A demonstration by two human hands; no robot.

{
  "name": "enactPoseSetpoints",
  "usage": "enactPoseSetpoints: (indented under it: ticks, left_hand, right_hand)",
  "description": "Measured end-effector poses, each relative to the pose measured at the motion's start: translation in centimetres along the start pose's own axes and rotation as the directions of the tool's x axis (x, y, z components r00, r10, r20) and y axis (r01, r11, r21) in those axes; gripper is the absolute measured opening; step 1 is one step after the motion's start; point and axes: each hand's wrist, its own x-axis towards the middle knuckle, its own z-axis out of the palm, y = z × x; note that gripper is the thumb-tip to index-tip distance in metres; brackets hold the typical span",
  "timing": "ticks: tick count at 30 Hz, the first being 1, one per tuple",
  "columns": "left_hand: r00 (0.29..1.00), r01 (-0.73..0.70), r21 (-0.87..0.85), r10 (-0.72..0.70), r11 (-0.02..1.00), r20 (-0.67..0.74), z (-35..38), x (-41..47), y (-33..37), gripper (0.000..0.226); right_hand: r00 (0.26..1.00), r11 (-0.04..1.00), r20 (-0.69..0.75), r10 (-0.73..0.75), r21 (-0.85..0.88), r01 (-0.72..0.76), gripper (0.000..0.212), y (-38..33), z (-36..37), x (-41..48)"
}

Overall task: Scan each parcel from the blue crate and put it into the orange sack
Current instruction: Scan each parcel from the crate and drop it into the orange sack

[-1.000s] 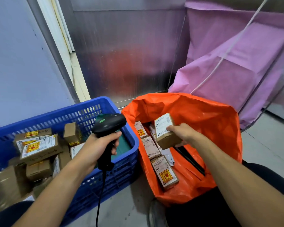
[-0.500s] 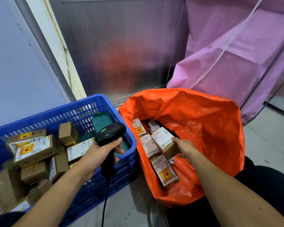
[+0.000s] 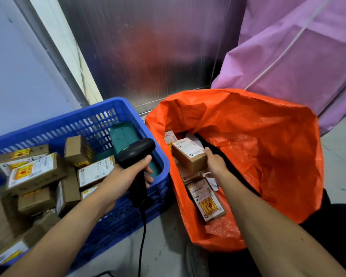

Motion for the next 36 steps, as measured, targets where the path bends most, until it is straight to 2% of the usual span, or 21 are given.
enactPoseSetpoints:
  ticks: [4,8,11,13,20,24,27,29,32,36]
  left_hand:
    - [1.0,0.007,-0.015,-0.007,1.0,-0.008,-0.1,0.3,-0.1,0.057]
    - [0.999,-0.034,-0.022,0.034,0.999,-0.018,-0.1,0.3,-0.4,0.072]
    - [0.998,-0.066,-0.036,0.065,0.997,-0.021,0.0,-0.2,-0.3,0.064]
    - [0.998,-0.064,-0.027,0.063,0.998,-0.029,0.0,-0.6,0.0,0.057]
    - [0.997,-0.064,-0.043,0.062,0.997,-0.047,-0.6,-0.9,0.4,0.05]
    - [0.993,-0.086,-0.068,0.081,0.994,-0.081,-0.9,-1.3,1.4,0.032]
    - [0.987,-0.124,-0.082,0.115,0.989,-0.108,-1.8,-1.6,2.3,0.029]
    - [0.982,-0.14,-0.101,0.125,0.985,-0.14,-2.5,-1.9,2.9,0.032]
    - [0.975,-0.158,-0.124,0.135,0.98,-0.178,-3.3,-2.7,3.4,0.036]
    - [0.965,-0.185,-0.188,0.142,0.965,-0.221,-4.5,-3.8,3.9,0.031]
  right_hand:
    - [0.996,0.994,-0.008,-0.088,-0.073,0.087,0.046,-2.0,1.9,1.4]
    - [0.991,0.985,0.042,-0.128,-0.109,0.131,0.024,-2.9,3.1,3.3]
    - [0.983,0.998,0.185,-0.015,-0.058,0.026,0.024,-3.3,4.1,3.7]
    - [0.976,0.99,0.218,-0.005,-0.139,0.037,0.03,-3.2,4.8,3.5]
    - [0.977,0.972,0.2,-0.07,-0.205,0.111,0.028,-2.2,6.1,2.9]
    - [0.981,0.943,0.158,-0.113,-0.295,0.156,0.035,-2.8,4.7,2.7]
    - [0.976,0.909,0.133,-0.173,-0.36,0.21,0.012,-4.3,3.5,2.0]
    - [0.97,0.889,0.13,-0.206,-0.389,0.241,0.017,-6.1,3.1,0.5]
    - [0.948,0.84,0.177,-0.264,-0.442,0.316,0.024,-9.3,2.9,-1.7]
    - [0.903,0.748,0.28,-0.326,-0.507,0.428,0.018,-13.6,2.9,-5.8]
